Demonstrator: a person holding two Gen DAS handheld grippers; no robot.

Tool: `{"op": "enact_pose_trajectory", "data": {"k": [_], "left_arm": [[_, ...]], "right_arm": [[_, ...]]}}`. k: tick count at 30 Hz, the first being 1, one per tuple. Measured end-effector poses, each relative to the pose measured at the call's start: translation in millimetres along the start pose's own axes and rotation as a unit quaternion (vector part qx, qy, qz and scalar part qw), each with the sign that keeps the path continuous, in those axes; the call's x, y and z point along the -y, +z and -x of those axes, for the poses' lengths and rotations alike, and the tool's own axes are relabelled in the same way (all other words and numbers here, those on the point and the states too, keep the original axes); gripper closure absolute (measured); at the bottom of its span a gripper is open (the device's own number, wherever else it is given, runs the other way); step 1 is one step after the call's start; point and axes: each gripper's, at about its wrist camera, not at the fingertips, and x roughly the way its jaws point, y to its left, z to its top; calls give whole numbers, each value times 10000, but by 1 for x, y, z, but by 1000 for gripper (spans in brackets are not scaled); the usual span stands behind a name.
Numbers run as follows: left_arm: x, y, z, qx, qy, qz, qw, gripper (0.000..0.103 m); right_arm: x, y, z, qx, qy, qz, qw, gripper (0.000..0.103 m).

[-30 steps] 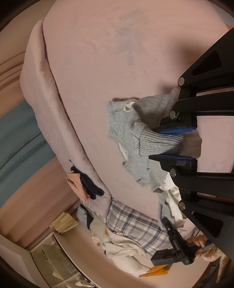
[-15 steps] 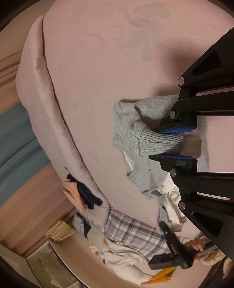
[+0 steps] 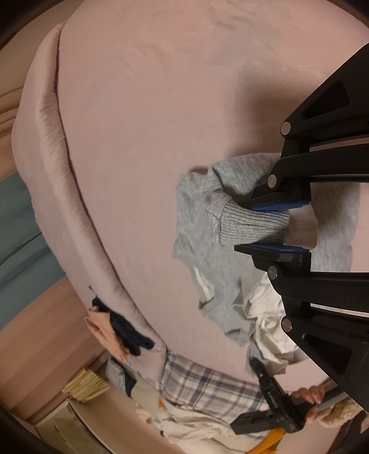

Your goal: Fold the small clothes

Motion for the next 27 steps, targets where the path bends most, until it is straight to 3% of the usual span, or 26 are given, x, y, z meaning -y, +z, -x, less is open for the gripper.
{"op": "enact_pose_trajectory", "data": {"k": [17, 27], "left_arm": [[-10, -2, -28, -214, 256, 175, 9993, 83], [-11, -6, -22, -155, 260, 223, 9993, 77]], "right_arm": [[6, 2, -23, -188, -491, 46, 9986, 82], [7, 0, -24, -156, -588, 46, 9981, 80]]}}
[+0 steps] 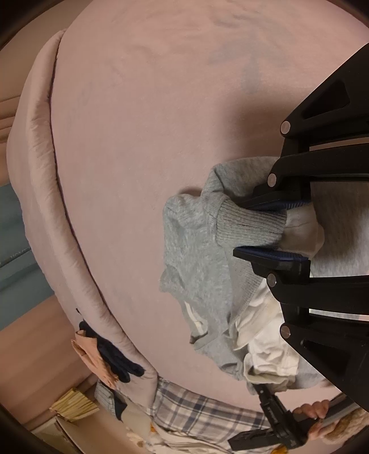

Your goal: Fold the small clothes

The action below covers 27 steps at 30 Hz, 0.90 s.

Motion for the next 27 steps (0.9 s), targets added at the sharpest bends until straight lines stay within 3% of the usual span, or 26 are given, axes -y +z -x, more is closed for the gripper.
{"op": "enact_pose_trajectory", "data": {"k": [3, 6, 8, 16, 19, 22, 24, 26, 27], "left_arm": [[0, -1, 10, 55, -95, 54, 9999, 63], [1, -4, 24, 165, -185, 61, 9997, 50], [3, -5, 33, 260, -200, 39, 9995, 48], [5, -27, 38, 4, -524, 116, 9986, 44], [7, -32, 29, -150, -586, 169, 9980, 46], [6, -34, 19, -232, -574, 252, 9978, 62], [4, -34, 13, -256, -487, 301, 9980, 80], [1, -35, 10, -272, -452, 310, 9981, 83], [0, -36, 9, -265, -476, 340, 9979, 86]], "right_arm": [[-2, 0, 6, 29, -10, 7, 10000, 77], [-3, -1, 16, 99, -66, 23, 9999, 60], [-4, -1, 23, 205, -107, 24, 9997, 53], [-6, -13, 39, 289, 176, -52, 9994, 53], [-9, -21, 37, 196, 256, -28, 9995, 53], [-12, -25, 30, 108, 285, -5, 9995, 53], [-14, -26, 26, 87, 222, 35, 9997, 53], [-14, -26, 24, 104, 226, 34, 9997, 54], [-15, -25, 22, 88, 216, 38, 9997, 61]]}}
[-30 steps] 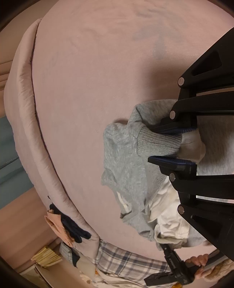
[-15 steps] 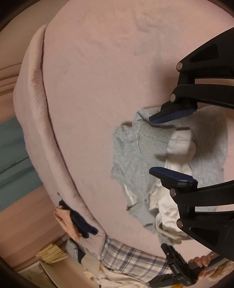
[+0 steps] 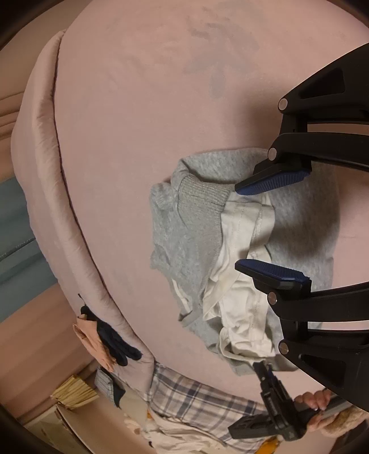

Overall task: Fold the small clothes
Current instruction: 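Grasp the folded edge with both tools and straighten it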

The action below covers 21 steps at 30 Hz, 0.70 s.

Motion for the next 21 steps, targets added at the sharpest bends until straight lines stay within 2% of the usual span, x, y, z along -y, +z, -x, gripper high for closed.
{"op": "enact_pose_trajectory", "data": {"k": [1, 3, 7, 11, 15, 21], "left_arm": [[-1, 0, 1, 26, -9, 28, 10000, 87], [-1, 0, 7, 125, -34, 69, 9999, 90], [3, 11, 26, 395, -204, 58, 9990, 92], [10, 30, 37, 647, -302, -1, 9974, 93], [12, 50, 34, 768, -270, 43, 9967, 93], [13, 79, 20, 840, -207, 129, 9962, 94]], "right_arm": [[-1, -1, -1, 2, -33, 29, 10000, 67], [-3, -1, -2, 28, -151, 134, 9998, 94], [-4, 1, 8, 161, 47, 115, 9998, 96], [-8, 18, 21, 398, 290, 78, 9988, 96], [-12, 40, 20, 581, 249, 112, 9979, 96], [-17, 66, -1, 630, 196, 50, 9978, 96]]}}
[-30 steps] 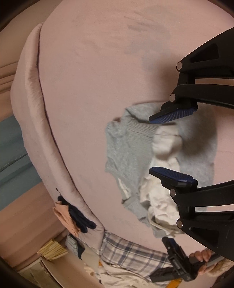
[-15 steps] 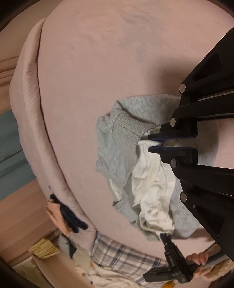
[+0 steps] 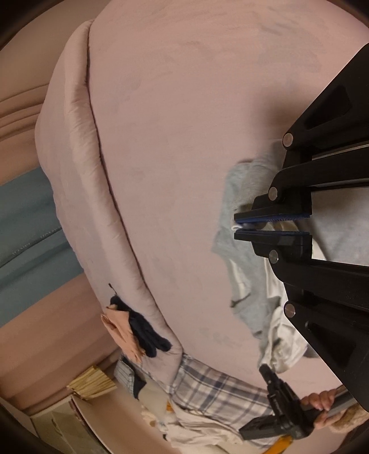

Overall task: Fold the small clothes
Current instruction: 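Grasp the folded edge with both tools and straighten it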

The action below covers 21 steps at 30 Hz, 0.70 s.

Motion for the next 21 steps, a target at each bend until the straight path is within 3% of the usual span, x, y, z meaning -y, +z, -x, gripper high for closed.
{"op": "enact_pose_trajectory", "data": {"k": [5, 17, 21], "left_arm": [[-7, 20, -25, -76, 144, 125, 9998, 94], [-24, 36, -78, -426, 633, 233, 9968, 94], [-27, 36, -77, -428, 685, 210, 9965, 85]], "right_arm": [[4, 15, -21, -94, -121, -88, 9998, 96], [21, 25, -95, -850, -671, -360, 9935, 96], [21, 22, -99, -899, -823, -270, 9922, 96]]}}
